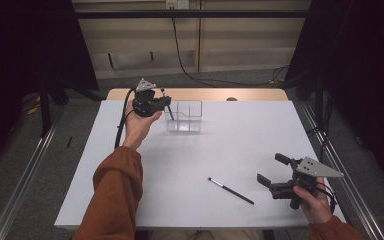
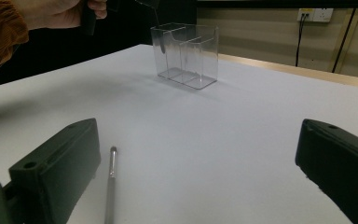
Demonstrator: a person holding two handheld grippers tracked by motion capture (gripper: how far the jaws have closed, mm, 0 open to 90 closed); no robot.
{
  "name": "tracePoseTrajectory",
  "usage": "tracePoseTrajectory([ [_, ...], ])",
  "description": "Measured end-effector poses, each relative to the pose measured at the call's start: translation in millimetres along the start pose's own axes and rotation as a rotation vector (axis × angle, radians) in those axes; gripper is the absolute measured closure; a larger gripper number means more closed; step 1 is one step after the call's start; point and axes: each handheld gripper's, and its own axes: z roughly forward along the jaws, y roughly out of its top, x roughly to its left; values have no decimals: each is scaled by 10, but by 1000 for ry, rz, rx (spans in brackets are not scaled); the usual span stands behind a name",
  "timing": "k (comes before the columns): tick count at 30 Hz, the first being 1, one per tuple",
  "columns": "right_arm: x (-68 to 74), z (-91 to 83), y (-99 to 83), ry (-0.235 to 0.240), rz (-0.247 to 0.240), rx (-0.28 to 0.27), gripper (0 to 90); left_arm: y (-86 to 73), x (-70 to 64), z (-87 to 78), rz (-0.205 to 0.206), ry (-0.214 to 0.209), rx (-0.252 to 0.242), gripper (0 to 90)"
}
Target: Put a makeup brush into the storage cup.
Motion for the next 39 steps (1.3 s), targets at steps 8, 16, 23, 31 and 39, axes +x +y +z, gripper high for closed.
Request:
tracePoseTrajectory([
  [8, -1, -1, 0, -1, 0, 0, 0, -39, 10, 24, -4, -10, 1, 831],
  [16, -1, -7, 3, 3, 1, -1, 0, -65, 6, 25, 0, 26, -25, 622],
  [23, 0, -4, 2, 2, 0, 0, 0, -80, 38, -3, -10, 47, -37, 414],
  [31, 0, -5, 2, 2, -1, 0, 0, -115, 33, -74, -8, 66, -59, 202],
  [39, 1, -7, 6, 2, 1, -3, 0, -181, 66, -177, -46, 40, -81, 76],
])
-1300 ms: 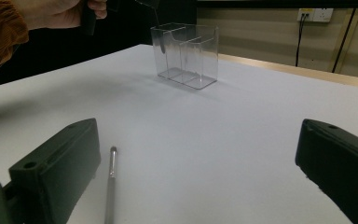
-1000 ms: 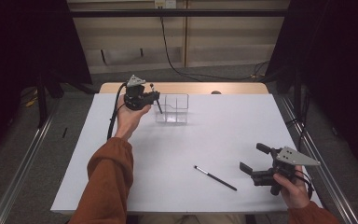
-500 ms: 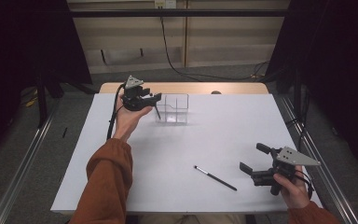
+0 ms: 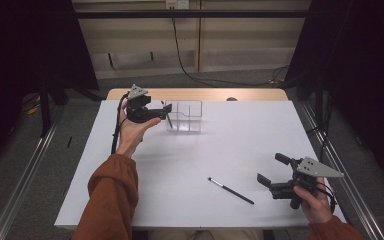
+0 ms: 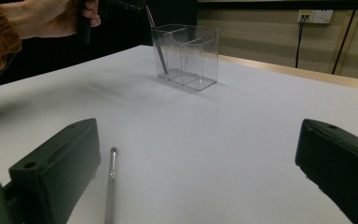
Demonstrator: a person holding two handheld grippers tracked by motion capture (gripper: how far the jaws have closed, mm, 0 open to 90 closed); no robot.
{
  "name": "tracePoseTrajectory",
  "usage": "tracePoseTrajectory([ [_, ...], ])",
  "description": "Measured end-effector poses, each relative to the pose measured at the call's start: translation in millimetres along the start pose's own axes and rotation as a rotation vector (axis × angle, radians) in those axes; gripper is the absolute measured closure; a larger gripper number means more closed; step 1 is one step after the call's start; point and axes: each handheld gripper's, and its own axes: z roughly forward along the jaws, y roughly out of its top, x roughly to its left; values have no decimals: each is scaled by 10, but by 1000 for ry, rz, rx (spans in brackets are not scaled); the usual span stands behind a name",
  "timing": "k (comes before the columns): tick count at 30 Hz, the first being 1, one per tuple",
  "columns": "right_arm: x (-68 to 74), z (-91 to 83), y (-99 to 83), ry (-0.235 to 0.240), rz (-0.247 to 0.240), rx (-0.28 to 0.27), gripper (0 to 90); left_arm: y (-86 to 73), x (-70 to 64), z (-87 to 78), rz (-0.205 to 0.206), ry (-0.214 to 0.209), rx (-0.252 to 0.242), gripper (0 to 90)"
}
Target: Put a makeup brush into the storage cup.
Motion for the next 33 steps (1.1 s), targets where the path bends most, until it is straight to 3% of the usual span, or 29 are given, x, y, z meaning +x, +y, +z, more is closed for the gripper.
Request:
tracePoseTrajectory([
  [4, -6, 0, 0, -1, 0, -2, 0, -15, -9, -71, -3, -5, -10, 45],
  [11, -4, 0, 2, -3, -3, -1, 0, -70, -22, -189, 30, -15, -13, 27],
  [13, -5, 5, 1, 1, -4, 0, 0, -90, -20, -224, 17, -31, -22, 29],
  [17, -3, 16, 0, 2, -7, 0, 0, -123, -43, -300, 40, -13, -32, 30],
  [24, -2, 20, 3, 3, -11, 1, 0, -177, -60, -541, 95, -7, -66, 34],
  [33, -1, 34, 3, -1, -11, 1, 0, -296, -76, -880, 100, 4, -112, 34],
])
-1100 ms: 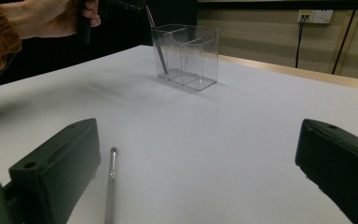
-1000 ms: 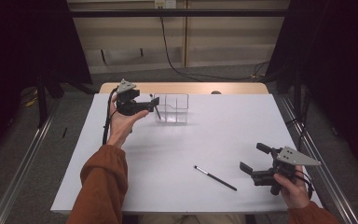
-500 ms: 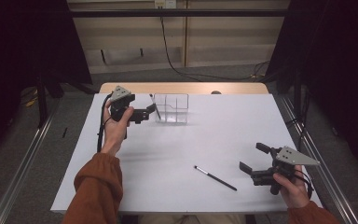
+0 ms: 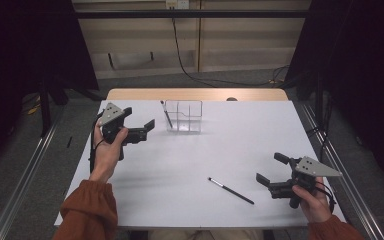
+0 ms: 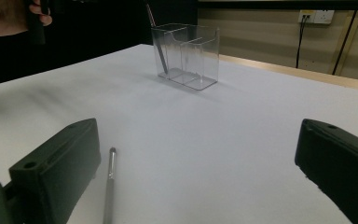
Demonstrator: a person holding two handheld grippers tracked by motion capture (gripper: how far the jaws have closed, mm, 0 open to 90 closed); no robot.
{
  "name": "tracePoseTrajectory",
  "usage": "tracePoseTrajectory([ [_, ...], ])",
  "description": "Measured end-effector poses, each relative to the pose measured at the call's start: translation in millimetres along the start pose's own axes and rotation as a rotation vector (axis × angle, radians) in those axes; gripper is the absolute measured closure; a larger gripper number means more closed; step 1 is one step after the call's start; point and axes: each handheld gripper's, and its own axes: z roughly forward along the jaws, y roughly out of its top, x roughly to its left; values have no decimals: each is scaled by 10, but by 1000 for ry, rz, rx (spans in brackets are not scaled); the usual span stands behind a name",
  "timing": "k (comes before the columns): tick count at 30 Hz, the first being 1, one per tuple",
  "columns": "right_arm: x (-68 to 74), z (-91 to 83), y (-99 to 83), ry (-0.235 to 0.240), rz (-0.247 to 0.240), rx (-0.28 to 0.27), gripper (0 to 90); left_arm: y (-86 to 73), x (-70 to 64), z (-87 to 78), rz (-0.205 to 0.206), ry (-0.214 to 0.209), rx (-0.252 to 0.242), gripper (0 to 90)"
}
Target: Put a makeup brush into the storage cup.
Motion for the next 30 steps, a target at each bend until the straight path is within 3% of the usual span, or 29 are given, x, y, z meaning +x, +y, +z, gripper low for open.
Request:
tracePoseTrajectory([
  [8, 1, -2, 0, 1, 0, 3, 0, -92, -94, -159, 29, -10, 25, 34],
  [17, 0, -3, 0, 2, -1, 5, 0, -271, -165, -375, 14, -10, -11, 40],
  [30, 6, 3, -2, -2, -3, 5, 0, -480, -200, -623, -27, -27, -3, 43],
])
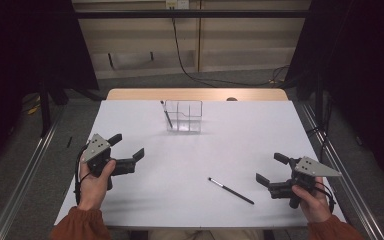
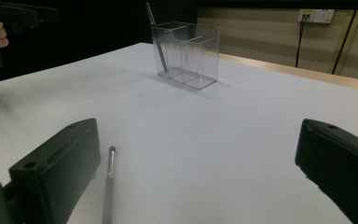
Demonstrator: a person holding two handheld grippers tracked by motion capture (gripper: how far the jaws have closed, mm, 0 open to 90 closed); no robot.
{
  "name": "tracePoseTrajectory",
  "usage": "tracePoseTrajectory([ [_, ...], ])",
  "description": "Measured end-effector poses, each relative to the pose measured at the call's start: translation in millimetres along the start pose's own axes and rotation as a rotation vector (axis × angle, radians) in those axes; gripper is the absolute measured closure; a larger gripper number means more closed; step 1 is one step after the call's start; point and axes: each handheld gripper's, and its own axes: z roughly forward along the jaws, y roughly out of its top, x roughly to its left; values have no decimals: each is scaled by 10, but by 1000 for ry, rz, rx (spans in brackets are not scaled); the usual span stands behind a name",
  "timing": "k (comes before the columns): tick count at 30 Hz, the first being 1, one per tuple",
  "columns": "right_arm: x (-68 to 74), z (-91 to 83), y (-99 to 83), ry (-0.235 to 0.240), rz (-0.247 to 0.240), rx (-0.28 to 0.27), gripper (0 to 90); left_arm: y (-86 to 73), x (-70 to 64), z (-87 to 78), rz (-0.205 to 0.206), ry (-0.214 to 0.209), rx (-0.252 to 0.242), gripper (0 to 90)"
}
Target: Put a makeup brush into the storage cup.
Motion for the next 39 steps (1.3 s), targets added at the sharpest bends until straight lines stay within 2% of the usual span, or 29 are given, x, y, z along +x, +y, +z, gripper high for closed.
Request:
tracePoseTrajectory([
  [2, -2, 1, 1, 1, -1, 3, 0, -23, -14, -36, 17, 17, -12, 43],
  [5, -2, 3, 4, 3, -6, 4, 0, -78, -23, -89, 29, 16, -9, 42],
  [14, -3, 0, 6, -6, 0, 1, 0, -209, -28, -229, -5, 35, -15, 40],
  [18, -2, -13, 8, -5, 0, -2, 0, -251, -70, -261, 4, 27, 4, 43],
  [25, -7, -34, 11, -4, -3, -4, 0, -283, -96, -335, -18, 61, 4, 37],
  [28, -12, -49, 12, -4, 1, -5, 0, -293, -100, -369, -21, 62, 11, 36],
  [30, -13, -54, 15, -4, 2, -7, 0, -304, -103, -397, -16, 51, -4, 33],
  [33, -9, -50, 13, 0, 7, -2, 0, -299, -113, -421, -17, 59, -22, 36],
  [37, -3, -42, 15, 2, 4, 1, 0, -311, -118, -384, -28, 36, 0, 35],
  [39, -3, -39, 19, 1, 12, -2, 0, -303, -103, -401, -32, 38, -5, 36],
])
